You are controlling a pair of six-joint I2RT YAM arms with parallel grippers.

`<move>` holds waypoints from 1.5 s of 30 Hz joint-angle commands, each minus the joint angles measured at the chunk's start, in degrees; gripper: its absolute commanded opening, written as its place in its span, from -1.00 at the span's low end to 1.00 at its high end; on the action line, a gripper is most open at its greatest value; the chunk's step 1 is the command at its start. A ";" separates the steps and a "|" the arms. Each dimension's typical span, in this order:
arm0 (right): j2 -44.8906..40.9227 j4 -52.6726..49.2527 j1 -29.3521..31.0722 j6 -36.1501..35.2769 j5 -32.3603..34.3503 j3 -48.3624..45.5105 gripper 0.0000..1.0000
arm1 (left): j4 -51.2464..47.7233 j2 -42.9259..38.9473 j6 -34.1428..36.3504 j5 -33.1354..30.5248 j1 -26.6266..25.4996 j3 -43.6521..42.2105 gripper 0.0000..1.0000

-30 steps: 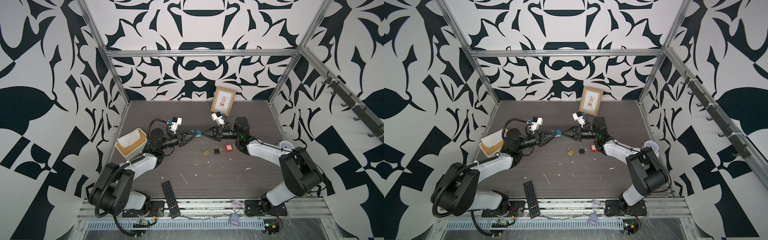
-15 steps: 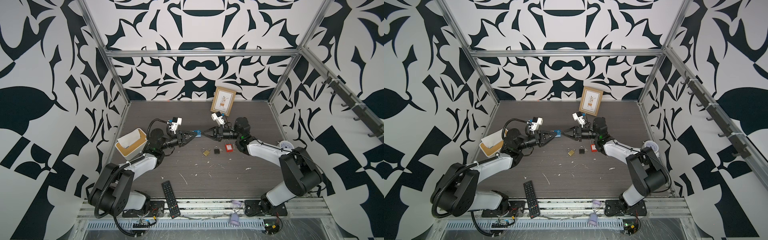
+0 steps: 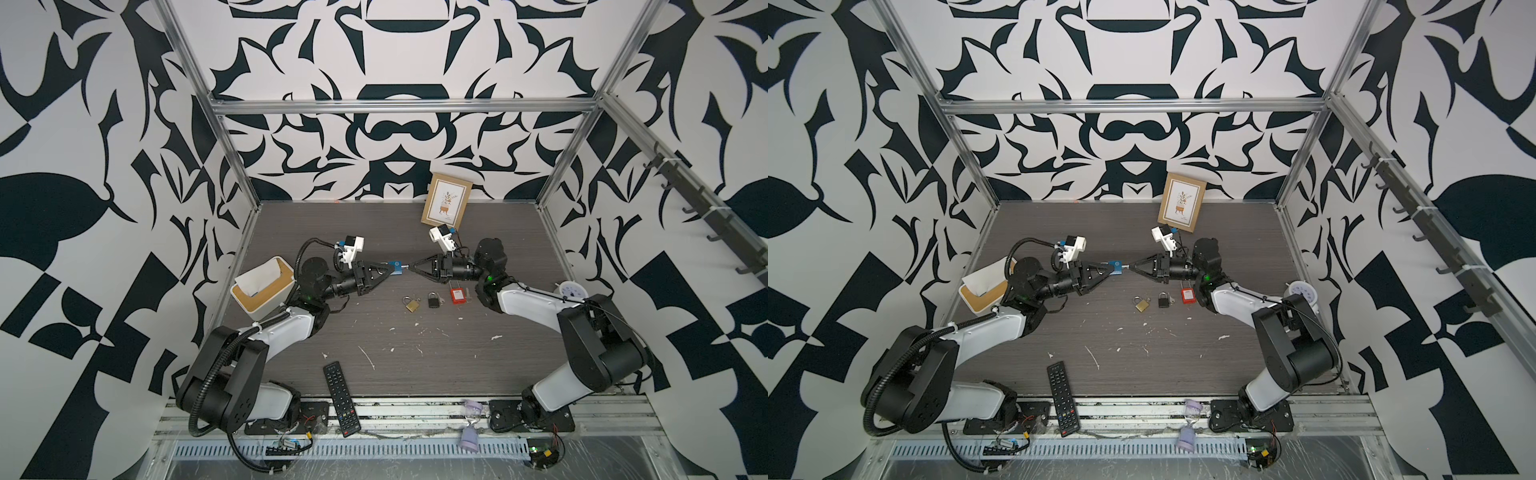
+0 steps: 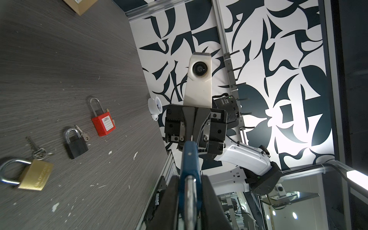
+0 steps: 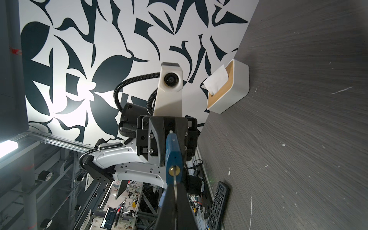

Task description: Lock with the key

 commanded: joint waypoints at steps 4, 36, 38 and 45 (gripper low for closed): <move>-1.96 4.15 -1.63 1.23 0.82 -0.87 -1.00 | 8.32 -0.14 -2.36 0.83 0.61 -0.04 -1.00; 17.14 -10.97 27.00 8.57 76.84 -1.53 -1.00 | -29.31 -14.54 21.56 -3.23 5.58 0.56 -1.00; 17.62 -10.93 27.15 9.69 76.70 -1.78 -1.00 | -30.36 -14.84 22.40 -3.47 5.58 0.80 -1.00; 18.64 -11.05 29.29 12.01 77.56 -3.20 -0.91 | -32.04 -14.74 23.86 -4.04 5.58 1.19 -1.00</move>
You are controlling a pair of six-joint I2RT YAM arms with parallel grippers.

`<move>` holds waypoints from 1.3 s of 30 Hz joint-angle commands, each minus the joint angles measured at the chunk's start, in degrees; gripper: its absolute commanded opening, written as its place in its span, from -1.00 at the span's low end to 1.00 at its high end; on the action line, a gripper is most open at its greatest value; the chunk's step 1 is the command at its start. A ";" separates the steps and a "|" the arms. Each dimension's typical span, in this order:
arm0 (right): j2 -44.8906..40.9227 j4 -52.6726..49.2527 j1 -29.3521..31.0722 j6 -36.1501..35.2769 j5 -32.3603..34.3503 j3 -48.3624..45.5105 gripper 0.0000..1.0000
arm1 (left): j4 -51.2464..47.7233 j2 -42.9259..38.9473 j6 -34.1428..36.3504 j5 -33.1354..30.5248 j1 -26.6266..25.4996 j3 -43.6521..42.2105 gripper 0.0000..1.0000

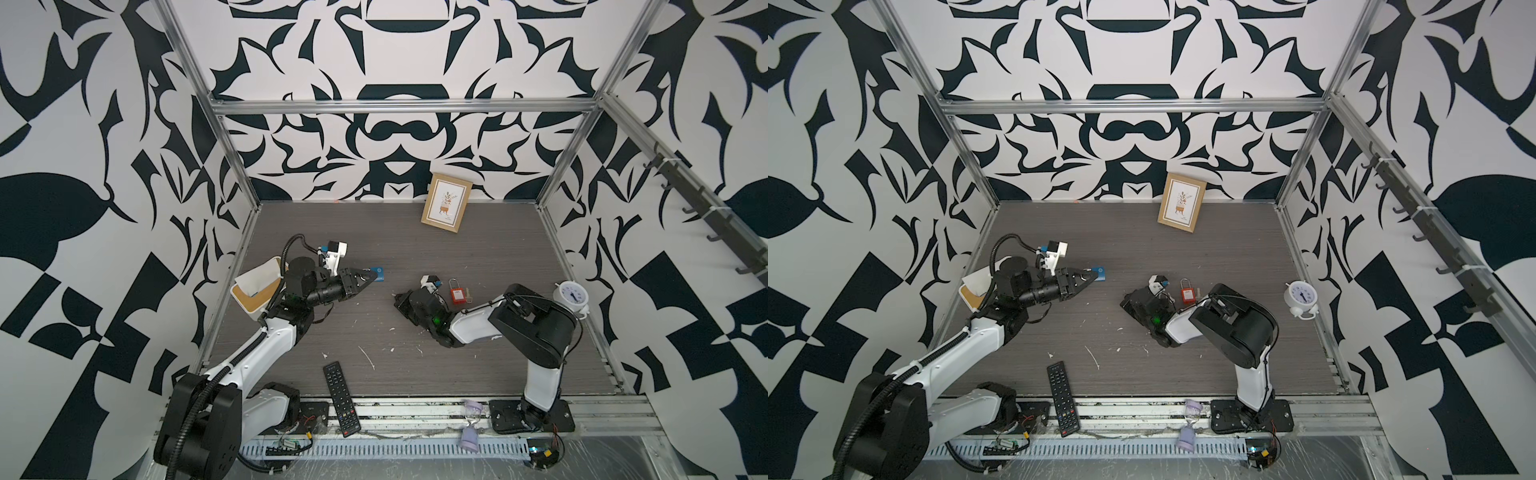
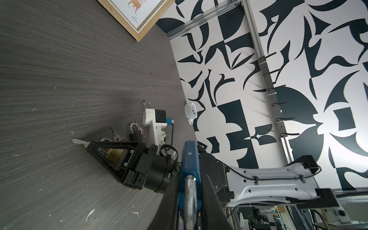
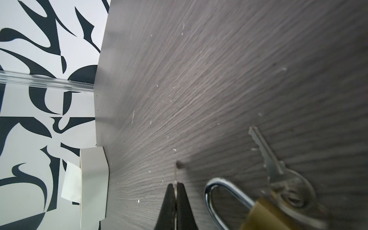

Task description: Lock with the key

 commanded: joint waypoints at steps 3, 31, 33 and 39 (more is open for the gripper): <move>0.45 1.15 2.58 2.08 3.57 -1.04 -0.83 | -0.01 -1.11 2.19 -0.23 0.25 1.23 -1.00; -23.95 -17.55 5.11 -8.58 10.05 -7.72 -0.30 | -28.80 9.44 30.36 1.01 0.03 15.79 -1.00; -30.40 -23.16 4.61 -14.92 11.35 -6.88 -0.30 | -33.25 14.17 35.58 2.00 -1.04 19.64 -1.00; -44.80 -35.98 0.36 -26.49 11.15 -4.60 -0.26 | -53.13 27.32 48.40 4.29 -1.75 30.52 -1.00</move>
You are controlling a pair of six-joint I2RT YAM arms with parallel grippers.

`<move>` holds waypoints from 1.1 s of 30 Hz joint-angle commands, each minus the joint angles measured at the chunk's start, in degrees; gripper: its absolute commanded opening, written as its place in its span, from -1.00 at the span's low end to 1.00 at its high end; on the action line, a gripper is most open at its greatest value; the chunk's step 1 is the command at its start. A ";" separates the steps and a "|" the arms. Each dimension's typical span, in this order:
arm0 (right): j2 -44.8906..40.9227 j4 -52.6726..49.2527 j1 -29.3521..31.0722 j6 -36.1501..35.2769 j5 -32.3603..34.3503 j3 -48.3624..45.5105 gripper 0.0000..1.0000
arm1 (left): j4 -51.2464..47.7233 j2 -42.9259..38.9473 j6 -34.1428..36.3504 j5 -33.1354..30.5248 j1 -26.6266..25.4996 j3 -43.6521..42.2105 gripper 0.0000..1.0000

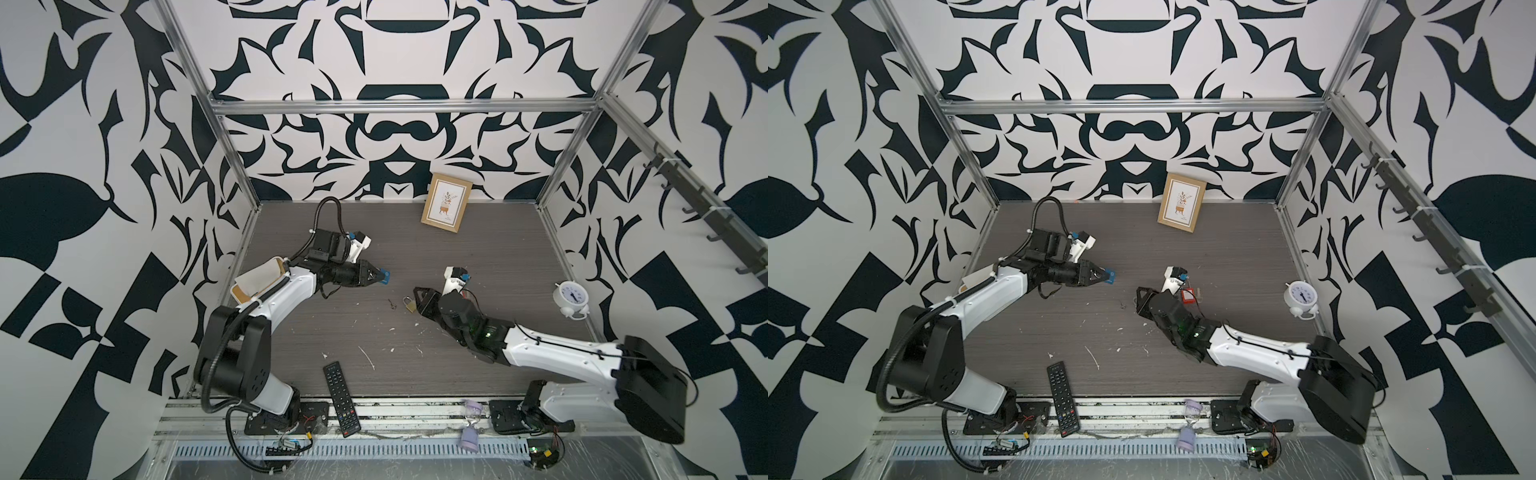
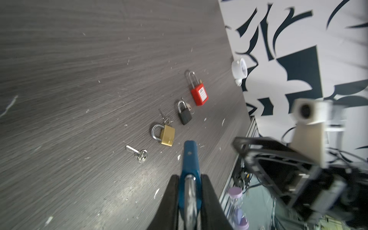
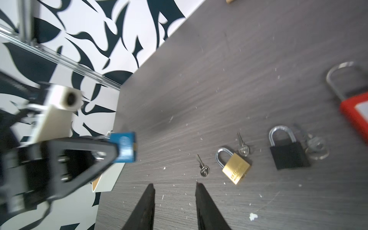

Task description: Lock with the key

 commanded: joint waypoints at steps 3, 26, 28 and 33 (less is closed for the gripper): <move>-8.96 -8.56 -6.45 -8.95 -1.60 -0.78 -0.26 | -13.82 5.20 11.68 2.76 -0.41 3.37 -1.00; -7.23 -1.45 -13.88 -9.86 -19.04 -5.69 -0.27 | -41.84 26.15 29.73 -4.84 -4.49 22.19 -1.00; -7.87 -1.55 -13.96 -9.86 -19.08 -6.11 -0.27 | -44.27 28.33 31.10 -5.63 -4.57 23.57 -1.00; -10.36 -2.97 -14.20 -10.19 -18.25 -7.23 -0.27 | -44.69 31.11 30.43 -9.22 -4.60 24.29 -1.00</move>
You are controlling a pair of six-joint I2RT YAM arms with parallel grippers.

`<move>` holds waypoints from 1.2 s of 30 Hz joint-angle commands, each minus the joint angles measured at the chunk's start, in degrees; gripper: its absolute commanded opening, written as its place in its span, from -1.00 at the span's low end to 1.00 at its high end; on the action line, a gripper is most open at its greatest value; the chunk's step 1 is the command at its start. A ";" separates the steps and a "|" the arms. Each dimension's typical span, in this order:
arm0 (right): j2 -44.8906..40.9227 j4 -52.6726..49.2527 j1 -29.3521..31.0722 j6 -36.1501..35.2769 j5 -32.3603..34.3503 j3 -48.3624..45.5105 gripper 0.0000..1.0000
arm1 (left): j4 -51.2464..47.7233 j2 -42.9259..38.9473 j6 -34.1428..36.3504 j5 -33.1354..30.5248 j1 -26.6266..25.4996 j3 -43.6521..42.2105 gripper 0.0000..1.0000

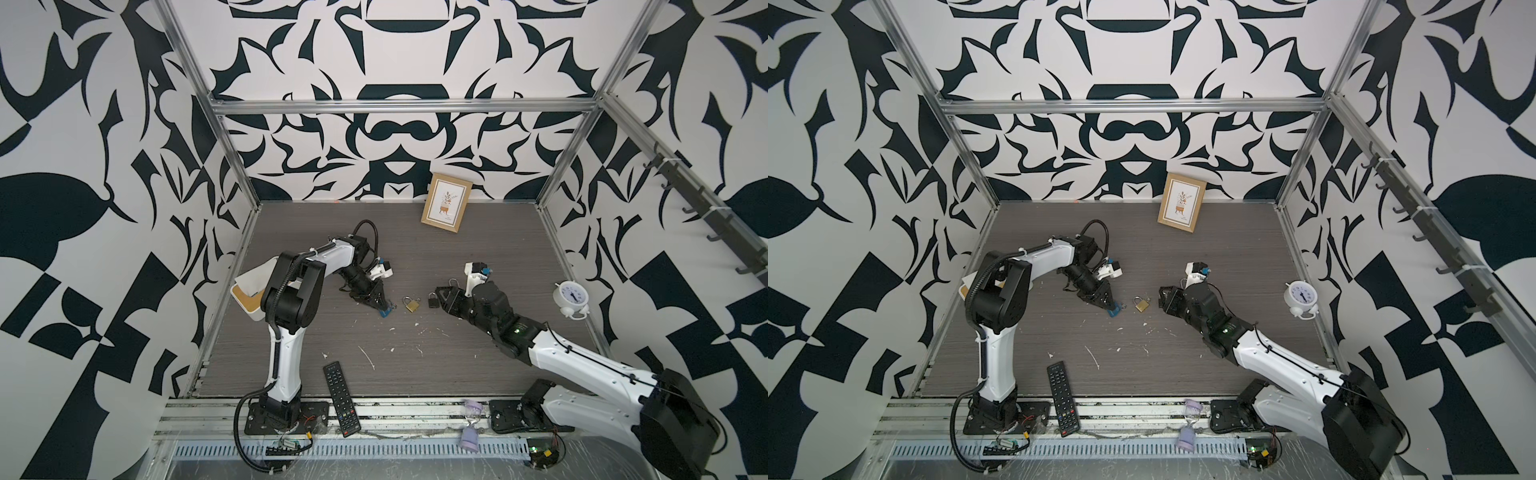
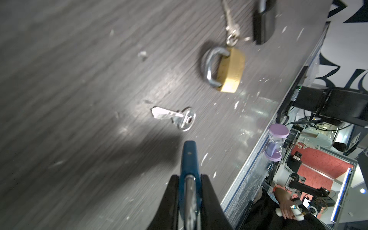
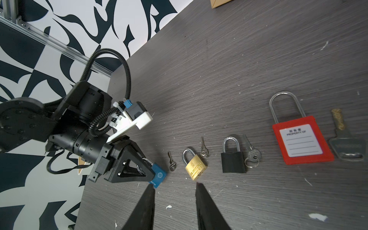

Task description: Lock with the key

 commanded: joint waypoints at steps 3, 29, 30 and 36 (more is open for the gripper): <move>-2.79 0.49 -0.79 -1.03 0.05 -0.47 -0.27 | -4.96 1.89 1.72 -2.49 -0.08 2.09 -1.00; 0.30 1.40 -1.04 -3.77 -1.37 1.05 -0.24 | -2.69 -0.76 -2.11 -20.59 -0.75 12.04 0.67; -0.04 0.66 -1.16 -5.05 -1.19 1.65 -0.24 | -2.49 -1.85 -2.42 -21.19 -0.69 11.61 0.68; -2.91 -6.94 -1.12 -14.52 2.41 7.11 -0.22 | 1.71 -11.44 -4.87 -24.58 -0.66 7.65 0.99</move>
